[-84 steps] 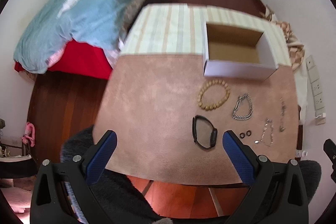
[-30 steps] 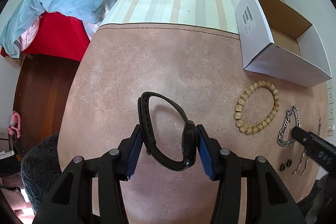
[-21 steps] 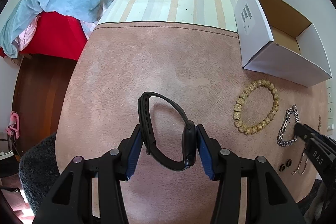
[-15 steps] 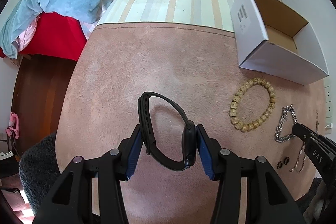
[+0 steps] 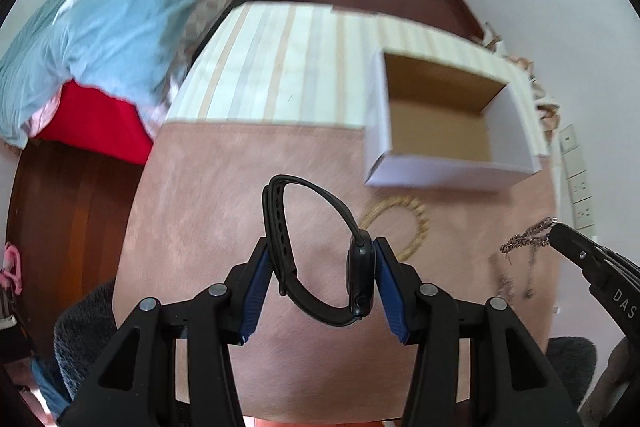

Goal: Organize jewelry
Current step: 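Carry the watch band and chain bracelet with both tools into the white box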

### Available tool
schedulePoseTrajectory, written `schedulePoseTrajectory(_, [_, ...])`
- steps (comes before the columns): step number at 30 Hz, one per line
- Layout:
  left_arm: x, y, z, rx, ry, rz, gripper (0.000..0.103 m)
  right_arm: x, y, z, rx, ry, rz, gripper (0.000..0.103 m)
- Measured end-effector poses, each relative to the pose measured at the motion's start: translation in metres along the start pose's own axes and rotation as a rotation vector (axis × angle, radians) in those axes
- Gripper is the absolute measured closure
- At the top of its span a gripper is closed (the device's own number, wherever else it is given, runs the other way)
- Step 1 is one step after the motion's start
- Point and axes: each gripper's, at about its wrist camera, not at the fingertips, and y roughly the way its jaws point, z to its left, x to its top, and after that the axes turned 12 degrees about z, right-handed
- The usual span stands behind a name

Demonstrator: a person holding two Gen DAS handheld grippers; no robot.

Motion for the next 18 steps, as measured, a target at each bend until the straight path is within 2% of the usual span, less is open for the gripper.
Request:
schedulePoseTrajectory(11, [0.048,-0.036,-0.028,-0.031,0.080,-0.086,0.057,0.050,-0.066,0.004,0.064,-0.039,-0.122,0.100])
schedulePoseTrajectory(15, [0.068,-0.036,-0.035,-0.049,0.098,-0.082,0.057,0.073,-0.072,0.004,0.078,-0.051,-0.137,0.100])
schedulePoseTrajectory(18, [0.086,-0.028,-0.040,-0.077,0.104,-0.059,0.057,0.093,-0.060,0.001,0.103,-0.042,-0.111,0.100])
